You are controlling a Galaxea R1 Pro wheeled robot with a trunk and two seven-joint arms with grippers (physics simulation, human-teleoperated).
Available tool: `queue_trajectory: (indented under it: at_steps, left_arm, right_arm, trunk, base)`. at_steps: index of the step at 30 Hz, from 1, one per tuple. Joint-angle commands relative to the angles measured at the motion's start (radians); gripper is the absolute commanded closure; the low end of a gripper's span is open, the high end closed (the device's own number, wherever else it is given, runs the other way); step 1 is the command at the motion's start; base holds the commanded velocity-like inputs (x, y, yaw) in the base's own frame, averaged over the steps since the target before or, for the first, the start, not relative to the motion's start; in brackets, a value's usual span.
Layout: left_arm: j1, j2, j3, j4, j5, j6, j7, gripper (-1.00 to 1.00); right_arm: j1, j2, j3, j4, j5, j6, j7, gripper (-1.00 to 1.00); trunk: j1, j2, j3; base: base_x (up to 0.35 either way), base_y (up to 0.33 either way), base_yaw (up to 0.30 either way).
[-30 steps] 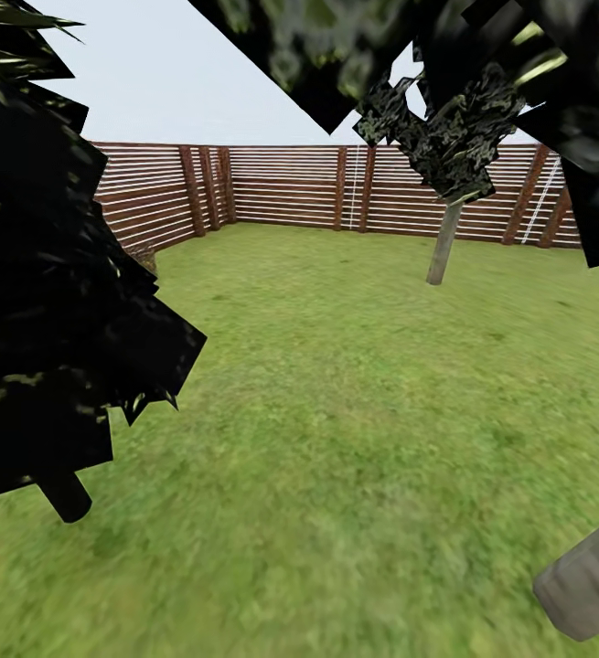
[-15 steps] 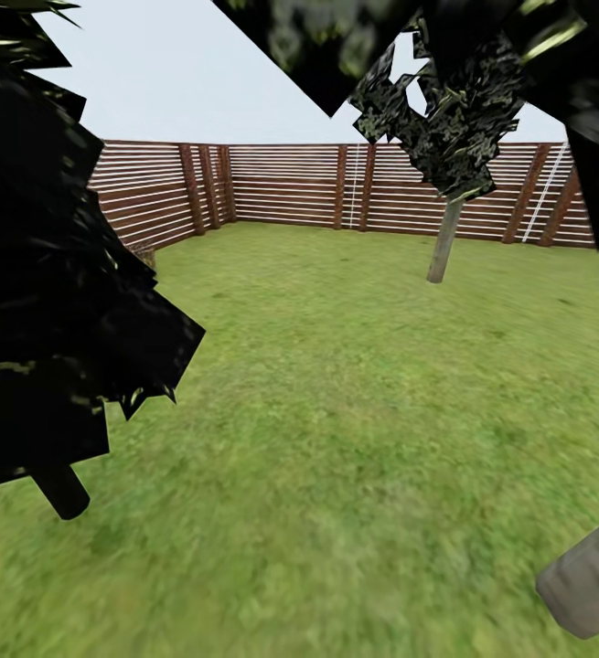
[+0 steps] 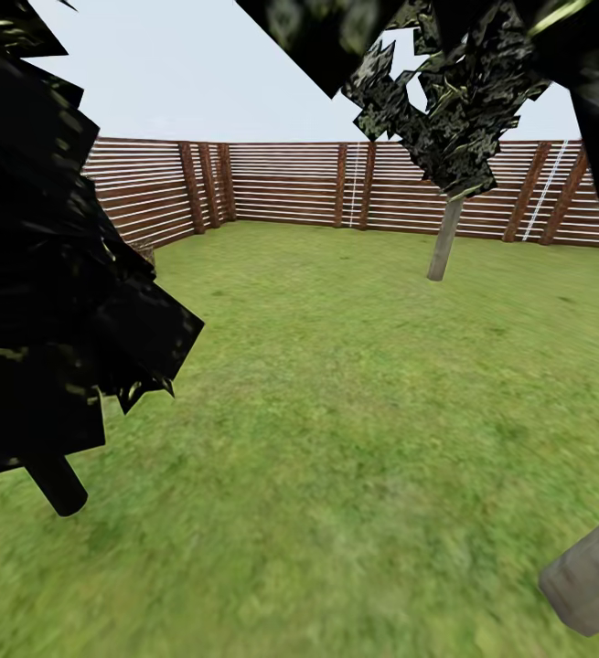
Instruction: Take the three Easter eggs out of the wicker basket on the lawn in the garden, then place them on the lawn next to a single tree (choose any tree) so that all three eggs are next to the same tree and none are left in the basket.
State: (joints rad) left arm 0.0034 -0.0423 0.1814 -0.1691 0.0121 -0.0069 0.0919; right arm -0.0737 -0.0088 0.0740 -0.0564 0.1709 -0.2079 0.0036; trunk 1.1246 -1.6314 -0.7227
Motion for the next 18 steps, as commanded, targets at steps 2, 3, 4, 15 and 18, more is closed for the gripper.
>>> queue_trajectory:
  at_steps: [2,3,4,15,18]
  left_arm:
    - [0.001,0.0,0.005,-0.011,0.002,-0.001,0.002,-1.0]
    - [0.001,0.0,0.007,-0.019,0.002,-0.001,0.002,-1.0]
    - [0.0,0.002,0.012,-0.033,0.002,-0.001,0.002,-1.0]
    - [-0.006,0.042,0.226,-0.581,0.002,0.285,-0.001,-1.0]
    - [-0.007,0.043,0.235,-0.759,0.002,0.374,-0.002,-1.0]
  right_arm:
    - [-0.001,0.0,0.005,-0.005,-0.002,-0.004,0.001,-1.0]
    - [-0.001,0.0,0.004,-0.011,-0.003,-0.004,0.001,-1.0]
    - [-0.002,0.0,0.003,-0.022,-0.004,-0.003,0.001,-1.0]
    - [-0.01,0.004,0.001,-0.64,-0.01,0.33,0.002,-1.0]
    - [-0.011,0.005,0.001,-0.787,-0.01,0.381,0.002,-1.0]
  trunk:
    - [0.008,-0.015,-0.007]
    - [0.012,-0.022,-0.01]
    - [0.015,-0.029,-0.013]
    - [0.058,-0.106,-0.048]
    - [0.069,-0.127,-0.057]
  base:
    - [0.0,0.0,0.0]
    - [0.0,0.0,0.0]
    - [0.0,0.0,0.0]
    - [0.0,0.0,0.0]
    - [0.0,0.0,0.0]
